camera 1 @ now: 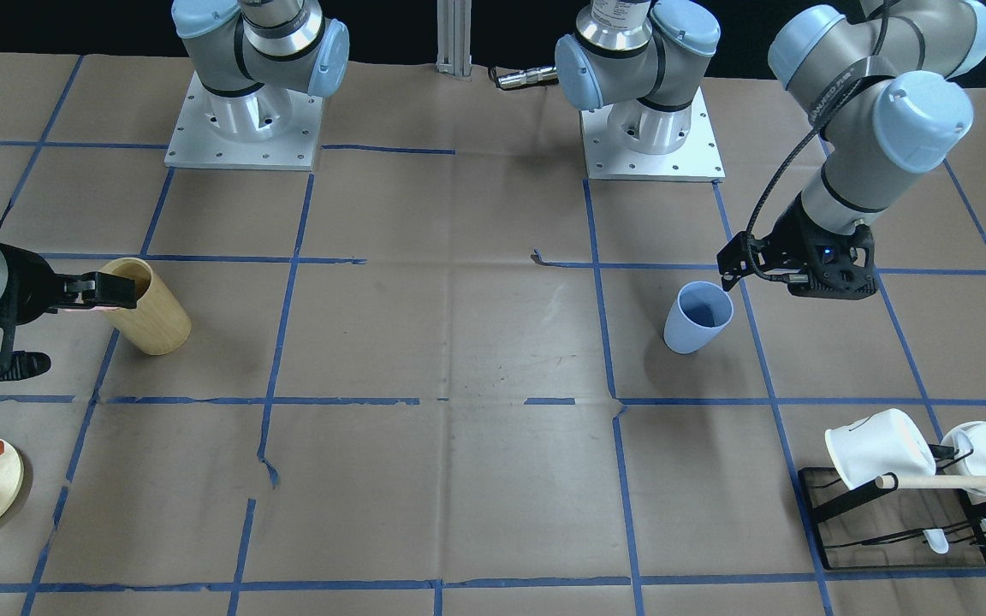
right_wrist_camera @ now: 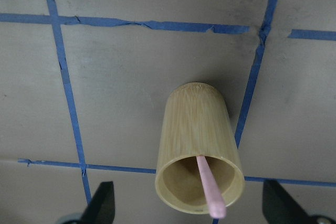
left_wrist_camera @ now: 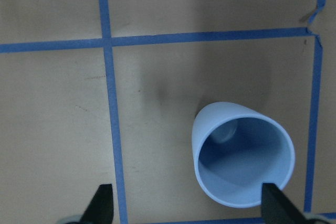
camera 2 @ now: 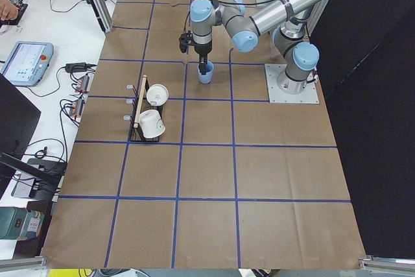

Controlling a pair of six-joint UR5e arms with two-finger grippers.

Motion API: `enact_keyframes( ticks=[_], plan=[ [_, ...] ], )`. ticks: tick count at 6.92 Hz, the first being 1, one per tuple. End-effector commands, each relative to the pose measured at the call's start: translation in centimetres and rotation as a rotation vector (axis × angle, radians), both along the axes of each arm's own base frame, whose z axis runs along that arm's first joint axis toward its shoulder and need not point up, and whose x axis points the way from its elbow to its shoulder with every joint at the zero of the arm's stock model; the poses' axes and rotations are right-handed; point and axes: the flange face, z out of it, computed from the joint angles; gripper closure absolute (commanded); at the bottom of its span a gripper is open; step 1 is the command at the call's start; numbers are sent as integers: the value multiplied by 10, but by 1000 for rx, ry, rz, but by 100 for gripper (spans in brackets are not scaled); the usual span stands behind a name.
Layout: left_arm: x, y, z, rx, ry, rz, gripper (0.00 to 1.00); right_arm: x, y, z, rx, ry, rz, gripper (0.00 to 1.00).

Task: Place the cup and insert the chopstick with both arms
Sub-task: 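Grasp the blue cup rim with the left gripper while the right grasps the chopstick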

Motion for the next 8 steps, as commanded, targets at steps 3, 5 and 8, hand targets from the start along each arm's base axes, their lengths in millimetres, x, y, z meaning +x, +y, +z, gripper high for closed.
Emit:
enact_keyframes(
  ticks=[3,5,8],
  plan=[
    [-3,7,-52,35,11,1,2,-3,-5,2,-11,20,-28,8],
    [-2,5,-59,45,13,4,44,-3,-6,0,-8,25,-46,13],
    [-1,2,-58,32,11,24,77,-3,-3,-6,13,26,-43,33]
  ],
)
